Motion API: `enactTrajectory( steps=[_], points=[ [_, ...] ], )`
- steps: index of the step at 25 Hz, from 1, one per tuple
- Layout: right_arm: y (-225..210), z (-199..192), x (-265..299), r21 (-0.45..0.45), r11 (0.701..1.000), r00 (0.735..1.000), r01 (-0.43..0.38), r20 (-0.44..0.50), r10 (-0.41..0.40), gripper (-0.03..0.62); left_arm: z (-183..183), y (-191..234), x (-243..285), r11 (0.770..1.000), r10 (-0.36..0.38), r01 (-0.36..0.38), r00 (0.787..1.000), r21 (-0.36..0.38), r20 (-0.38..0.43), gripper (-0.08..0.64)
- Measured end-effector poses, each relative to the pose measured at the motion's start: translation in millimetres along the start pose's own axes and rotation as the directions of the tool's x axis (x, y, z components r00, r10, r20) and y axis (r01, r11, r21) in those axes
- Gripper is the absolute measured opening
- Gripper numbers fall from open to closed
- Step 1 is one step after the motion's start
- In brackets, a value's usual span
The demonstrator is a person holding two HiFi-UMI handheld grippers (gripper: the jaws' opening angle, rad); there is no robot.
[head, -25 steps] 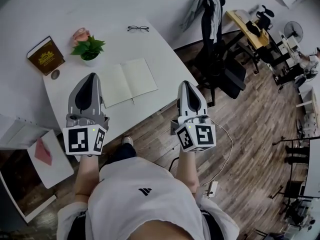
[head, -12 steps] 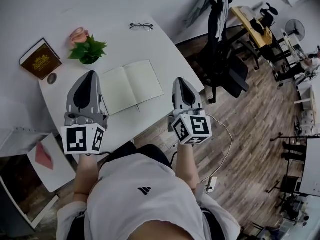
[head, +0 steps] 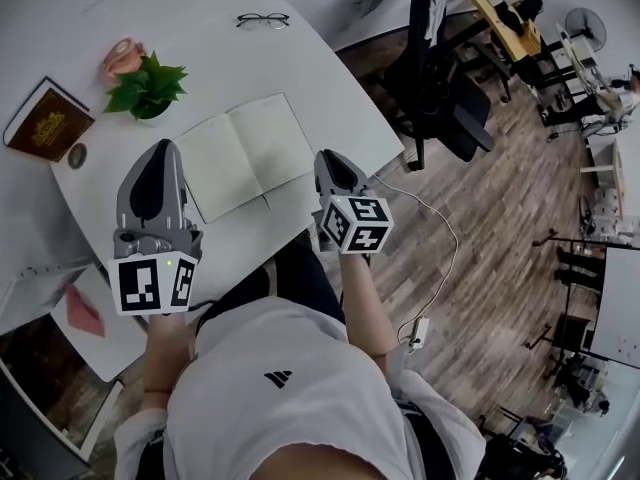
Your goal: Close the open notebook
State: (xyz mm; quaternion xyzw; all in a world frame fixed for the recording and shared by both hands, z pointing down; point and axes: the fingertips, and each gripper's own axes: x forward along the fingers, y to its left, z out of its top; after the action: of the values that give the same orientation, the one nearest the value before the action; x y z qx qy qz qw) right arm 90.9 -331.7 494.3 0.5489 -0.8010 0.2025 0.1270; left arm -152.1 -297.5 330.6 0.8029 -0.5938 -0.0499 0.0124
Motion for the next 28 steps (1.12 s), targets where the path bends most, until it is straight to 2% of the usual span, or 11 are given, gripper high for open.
enactTrajectory(
  steps=[4,7,13,18,28],
  points=[
    [-15,-39,23,0.032,0.999,0.993,0.016,-0.121,-0.012,0.069,-6,4,6,1.000,0.015,-0.015,1.000,-0.002,-0.021,0.009],
    [-27,-63,36,0.021,0.999,0.979,0.032,-0.204,-0.027,0.105,-10,6,11,1.000,0.028,-0.028,0.999,0.001,-0.034,0.009],
    [-41,-88,53,0.022,0.998,0.953,0.051,-0.301,-0.042,0.178,-16,17,20,0.997,0.078,-0.079,0.996,-0.009,-0.052,0.009],
    [-45,-103,62,0.026,0.998,0.924,0.053,-0.381,-0.039,0.193,-21,19,28,0.995,0.102,-0.103,0.993,-0.012,-0.062,0.009],
    [-44,-106,65,-0.004,0.998,0.899,0.065,-0.433,-0.060,0.173,-25,28,30,0.992,0.124,-0.125,0.990,-0.019,-0.065,0.009]
  ],
)
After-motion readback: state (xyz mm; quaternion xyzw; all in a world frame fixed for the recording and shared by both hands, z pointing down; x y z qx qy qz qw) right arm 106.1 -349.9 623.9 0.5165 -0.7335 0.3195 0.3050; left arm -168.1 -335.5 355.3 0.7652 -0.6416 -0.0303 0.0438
